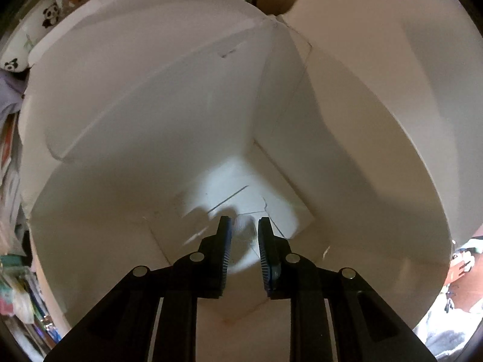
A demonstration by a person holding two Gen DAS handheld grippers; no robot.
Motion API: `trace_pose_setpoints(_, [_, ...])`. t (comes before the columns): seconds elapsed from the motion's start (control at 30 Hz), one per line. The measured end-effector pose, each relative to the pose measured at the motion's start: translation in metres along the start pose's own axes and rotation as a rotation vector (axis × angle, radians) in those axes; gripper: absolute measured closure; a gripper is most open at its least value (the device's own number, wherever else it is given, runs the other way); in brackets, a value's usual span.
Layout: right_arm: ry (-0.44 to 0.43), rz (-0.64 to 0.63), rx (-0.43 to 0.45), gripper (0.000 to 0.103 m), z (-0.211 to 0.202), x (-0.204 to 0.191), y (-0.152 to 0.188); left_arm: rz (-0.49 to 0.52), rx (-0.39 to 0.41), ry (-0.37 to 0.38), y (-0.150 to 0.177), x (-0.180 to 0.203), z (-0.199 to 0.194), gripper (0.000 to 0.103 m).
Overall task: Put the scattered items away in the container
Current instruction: 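Carry the white cap in the left gripper into the white box, release, then move the left gripper back to the desk toward the black scrunchie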
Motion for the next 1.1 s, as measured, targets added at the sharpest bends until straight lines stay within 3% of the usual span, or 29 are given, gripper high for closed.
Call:
trace_pose_setpoints(0.03, [0.0,0.002,-0.001,0.0,0.0,0.001,0.0,0.004,0.003,-0.003,0.002,0.002,-0.001,0.079])
trace_pose_setpoints(0.07, [0.0,0.003,-0.001,0.0,0.0,0.001,0.0,0.011,0.01,-0.009,0.004,0.005,-0.003,0.061])
trace_pose_setpoints(0.13, [-0.002,0.003,-0.002,0.0,0.0,0.0,0.0,0.036,0.053,-0.028,0.008,0.012,-0.013,0.035])
trace_pose_setpoints(0.17, [-0.002,0.002,-0.001,0.0,-0.001,0.0,0.0,0.048,0.073,-0.031,0.009,0.015,-0.018,0.029])
trace_pose_setpoints(0.3, [-0.002,0.002,-0.002,0.0,-0.001,0.001,-0.001,0.108,0.179,-0.025,0.023,0.032,-0.048,0.027])
trace_pose_setpoints(0.43, [-0.007,0.001,-0.004,0.0,-0.001,-0.001,-0.001,0.196,0.348,-0.057,0.053,0.051,-0.094,0.02])
trace_pose_setpoints(0.57, [-0.027,-0.004,-0.002,0.0,-0.001,-0.003,0.001,0.212,0.534,-0.057,0.076,0.039,-0.143,0.016])
trace_pose_setpoints(0.6, [-0.031,-0.006,0.002,0.0,-0.002,-0.004,0.001,0.208,0.574,-0.061,0.063,0.024,-0.144,0.014])
trace_pose_setpoints(0.7, [-0.037,-0.012,0.012,0.0,-0.004,-0.008,0.001,0.186,0.734,-0.067,0.092,0.009,-0.173,0.008])
trace_pose_setpoints(0.83, [-0.049,-0.027,0.021,0.0,-0.006,-0.013,0.002,0.13,0.911,-0.164,0.127,-0.019,-0.2,0.002])
trace_pose_setpoints(0.93, [-0.057,-0.04,0.026,0.0,-0.007,-0.018,0.003,0.088,0.985,-0.227,0.161,-0.034,-0.21,0.0])
trace_pose_setpoints(1.1, [-0.072,-0.065,0.03,0.0,-0.009,-0.027,0.004,-0.003,1.032,-0.294,0.21,-0.054,-0.209,0.0])
Point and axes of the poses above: each gripper's, at about its wrist camera, not at the fingertips, and z roughly the way its jaws point, x to its right, y to its underside, the point moved 1 cm from there along z, roughly the way its jaws point, and after that the axes turned 11 degrees about y, right-handed, at the moved point
